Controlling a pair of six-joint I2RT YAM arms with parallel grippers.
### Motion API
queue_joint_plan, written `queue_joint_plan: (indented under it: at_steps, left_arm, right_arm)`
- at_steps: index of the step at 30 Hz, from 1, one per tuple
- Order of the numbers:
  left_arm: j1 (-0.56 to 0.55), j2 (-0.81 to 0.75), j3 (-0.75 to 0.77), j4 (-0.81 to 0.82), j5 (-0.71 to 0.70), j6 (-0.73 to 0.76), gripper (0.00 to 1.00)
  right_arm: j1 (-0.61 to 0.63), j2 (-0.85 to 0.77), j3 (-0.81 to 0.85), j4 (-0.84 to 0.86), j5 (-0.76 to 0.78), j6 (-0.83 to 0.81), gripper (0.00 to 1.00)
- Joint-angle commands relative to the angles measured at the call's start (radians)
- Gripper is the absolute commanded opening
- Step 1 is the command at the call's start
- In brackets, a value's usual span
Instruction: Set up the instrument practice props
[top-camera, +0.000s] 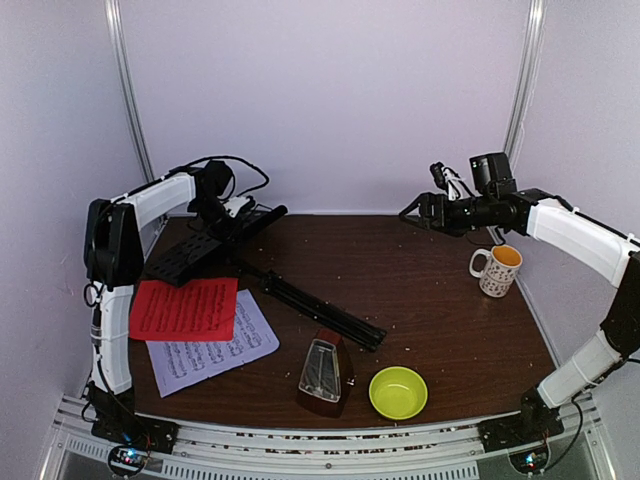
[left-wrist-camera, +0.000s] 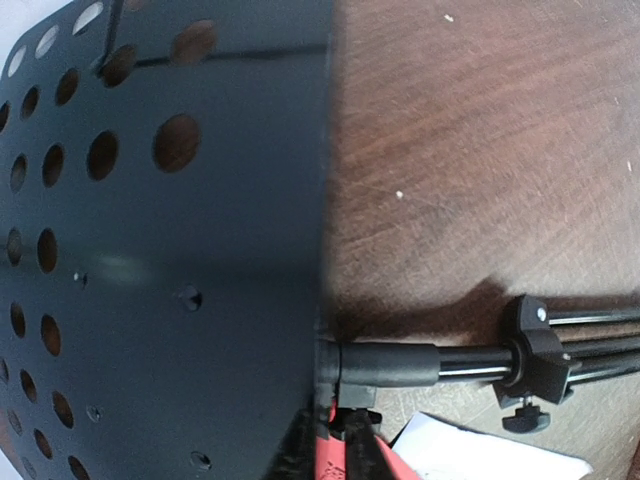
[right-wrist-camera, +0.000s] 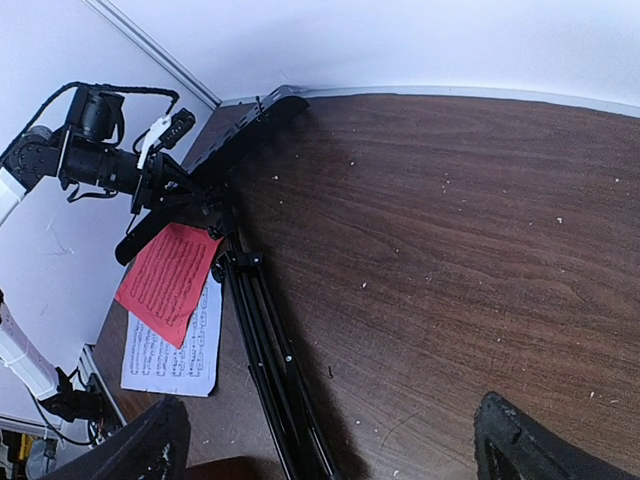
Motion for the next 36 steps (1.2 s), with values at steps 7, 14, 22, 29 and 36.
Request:
queue_joint_plan:
  at_steps: [7,14,22,29,36]
  left_arm:
    - [-0.021,-0.033,0.068,0.014,-0.157,0.036,0.0]
    - [-0.036,-0.09,0.087,0.07,-0.233,0.056,0.0]
    - [-0.076,-0.178,0.145,0.191,-0.285,0.095,0.0]
    - [-0.141,-0.262,0.157,0.315,-0.402,0.247,0.0]
    - [-0.231,-0.34,0.162,0.506,-0.519,0.464,0.0]
  right_arm:
    - [0.003,-0.041,0.008,-0.025,0.012,-0.024,1.0]
    - [0.003,-0.041,0.012,-0.013,0.011,-0.019,1.0]
    - [0.001,-0.057,0.003,-0.007,0.01,-0.026,1.0]
    - [-0.007,-0.076,-0.022,0.02,-0.002,-0.02,1.0]
    - [-0.017,-0.095,-0.052,0.074,-0.01,-0.008,1.0]
